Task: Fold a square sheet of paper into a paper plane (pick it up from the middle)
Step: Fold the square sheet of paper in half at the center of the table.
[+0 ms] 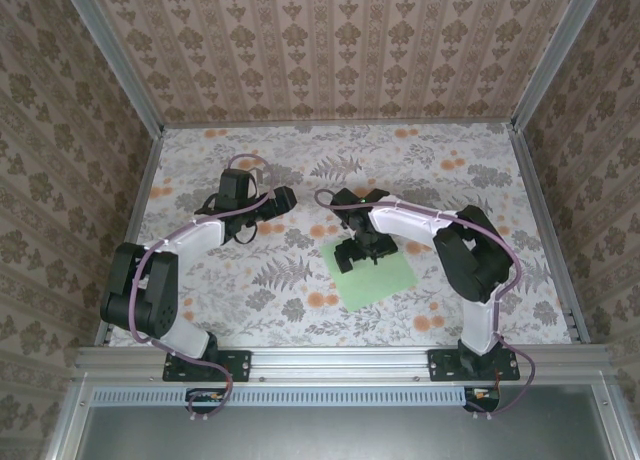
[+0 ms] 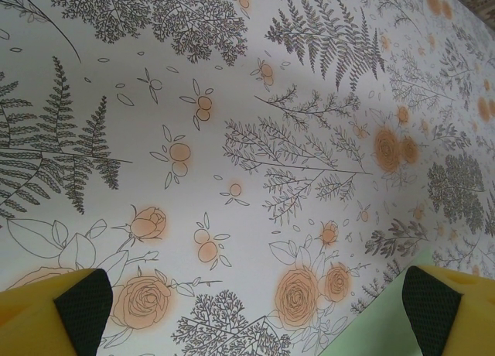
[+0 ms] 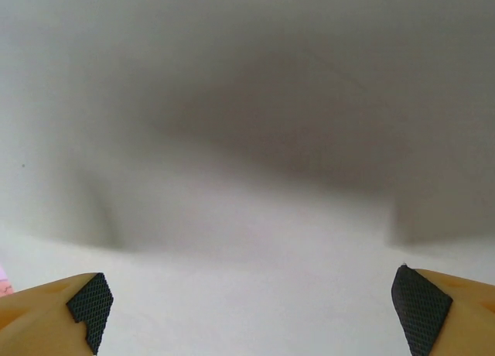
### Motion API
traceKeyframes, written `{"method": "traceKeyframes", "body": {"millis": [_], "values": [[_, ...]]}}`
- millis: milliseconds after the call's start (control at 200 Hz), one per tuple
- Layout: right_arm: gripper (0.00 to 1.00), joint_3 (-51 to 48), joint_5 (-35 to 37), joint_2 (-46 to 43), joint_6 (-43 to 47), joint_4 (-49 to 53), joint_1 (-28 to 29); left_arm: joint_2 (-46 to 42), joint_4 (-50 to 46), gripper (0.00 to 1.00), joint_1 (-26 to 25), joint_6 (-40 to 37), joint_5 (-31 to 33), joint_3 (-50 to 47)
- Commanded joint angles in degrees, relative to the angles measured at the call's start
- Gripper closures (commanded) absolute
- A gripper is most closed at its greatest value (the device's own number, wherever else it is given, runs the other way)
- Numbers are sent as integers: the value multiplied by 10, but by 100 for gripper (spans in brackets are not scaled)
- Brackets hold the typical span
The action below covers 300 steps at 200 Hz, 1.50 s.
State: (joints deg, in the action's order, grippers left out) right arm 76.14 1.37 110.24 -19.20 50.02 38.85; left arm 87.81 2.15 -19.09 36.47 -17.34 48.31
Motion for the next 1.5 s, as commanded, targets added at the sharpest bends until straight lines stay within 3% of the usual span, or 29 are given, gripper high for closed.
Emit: {"method": "traceKeyframes", "body": {"millis": [0, 790, 915, 985, 1160, 1295, 1495], "values": [[4, 16, 21, 19, 8, 22, -1, 4, -4, 0, -2, 7, 4, 0], [15, -31, 1, 62, 4, -26, -1, 7, -2, 0, -3, 10, 3, -4], [21, -33, -2, 48, -1, -33, -2, 5, -2, 0, -3, 11, 3, -6], [30, -36, -11, 34, -6, -46, -3, 2, -8, 0, -3, 17, 6, -6], [48, -49, -69, -27, -39, -106, -8, -17, -17, 0, -1, 37, 9, -28], [60, -69, -168, -79, -89, -203, -18, -46, -3, 0, 6, 59, -1, -64], [63, -100, -307, -104, -188, -385, -37, -87, 39, 2, 7, 88, -39, -113]]}}
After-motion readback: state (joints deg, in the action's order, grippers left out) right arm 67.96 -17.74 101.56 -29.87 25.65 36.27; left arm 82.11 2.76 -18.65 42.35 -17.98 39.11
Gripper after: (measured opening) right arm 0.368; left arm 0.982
